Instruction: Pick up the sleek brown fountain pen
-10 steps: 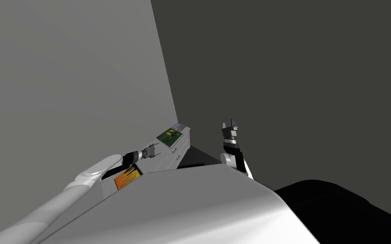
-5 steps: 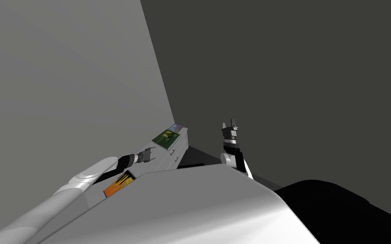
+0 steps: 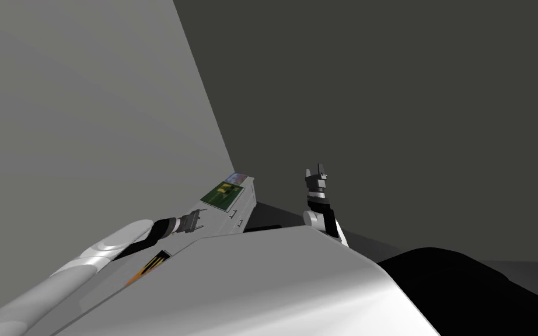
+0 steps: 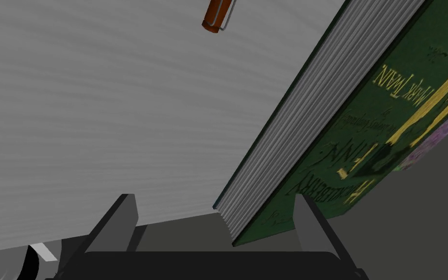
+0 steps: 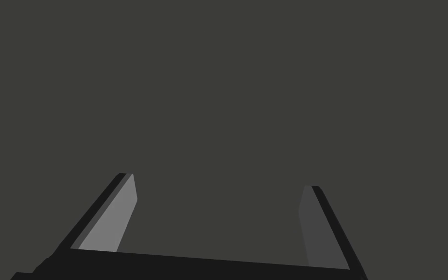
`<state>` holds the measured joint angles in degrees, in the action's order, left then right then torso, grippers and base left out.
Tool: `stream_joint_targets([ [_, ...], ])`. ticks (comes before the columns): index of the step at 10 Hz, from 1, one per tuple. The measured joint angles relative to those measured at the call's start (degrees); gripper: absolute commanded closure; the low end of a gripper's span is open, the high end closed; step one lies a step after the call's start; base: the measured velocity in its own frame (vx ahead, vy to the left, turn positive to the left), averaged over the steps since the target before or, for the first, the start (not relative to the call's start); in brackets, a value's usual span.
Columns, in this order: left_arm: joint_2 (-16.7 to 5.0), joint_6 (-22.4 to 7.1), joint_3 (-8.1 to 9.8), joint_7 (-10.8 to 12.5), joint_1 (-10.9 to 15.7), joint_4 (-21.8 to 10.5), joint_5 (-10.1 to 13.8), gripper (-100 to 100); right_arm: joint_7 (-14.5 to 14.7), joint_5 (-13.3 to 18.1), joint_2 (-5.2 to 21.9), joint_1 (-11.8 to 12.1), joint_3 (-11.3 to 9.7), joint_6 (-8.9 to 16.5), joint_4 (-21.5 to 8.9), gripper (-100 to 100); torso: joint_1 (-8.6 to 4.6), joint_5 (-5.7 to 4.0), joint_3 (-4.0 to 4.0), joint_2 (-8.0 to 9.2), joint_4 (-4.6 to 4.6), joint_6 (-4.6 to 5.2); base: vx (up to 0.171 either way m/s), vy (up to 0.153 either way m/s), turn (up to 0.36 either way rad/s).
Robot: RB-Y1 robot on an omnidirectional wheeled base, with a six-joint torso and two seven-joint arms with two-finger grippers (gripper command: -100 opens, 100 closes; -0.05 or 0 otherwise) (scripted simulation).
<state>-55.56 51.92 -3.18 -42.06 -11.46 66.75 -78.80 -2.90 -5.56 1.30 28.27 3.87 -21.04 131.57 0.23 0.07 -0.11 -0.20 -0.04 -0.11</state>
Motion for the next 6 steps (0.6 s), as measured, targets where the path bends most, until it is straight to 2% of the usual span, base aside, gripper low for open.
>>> stream_joint_targets([
  [2, -0.79, 0.81, 0.36, -0.49, -0.58, -1.14, -2.95, -100, 0.00, 0.00, 0.00, 0.00, 0.00, 0.00, 0.00, 0, -0.07, -0.02, 0.02, 0.04, 0.01, 0.00, 0.005, 0.013, -0.059],
  [3, -0.45, 0.93, 0.29, -1.14, -0.22, -2.26, -3.37, -100, 0.00, 0.00, 0.00, 0.00, 0.00, 0.00, 0.00, 0, -0.11, -0.02, 0.03, 0.05, 0.01, -0.01, 0.009, 0.009, -0.203],
  [4, -0.43, 1.53, 0.29, -2.28, 0.40, -4.46, -4.77, -100, 0.00, 0.00, 0.00, -0.01, -0.01, 0.00, 0.00, 0, -0.10, -0.03, 0.02, 0.03, 0.01, 0.05, 0.016, 0.030, -0.330],
  [6, -1.12, 2.65, 0.43, -2.99, 0.72, -6.69, -7.85, -100, 0.00, 0.00, 0.00, 0.00, 0.00, 0.00, 0.00, 0, -0.01, -0.01, 0.00, 0.00, 0.00, -0.01, 0.015, 0.036, -0.156],
])
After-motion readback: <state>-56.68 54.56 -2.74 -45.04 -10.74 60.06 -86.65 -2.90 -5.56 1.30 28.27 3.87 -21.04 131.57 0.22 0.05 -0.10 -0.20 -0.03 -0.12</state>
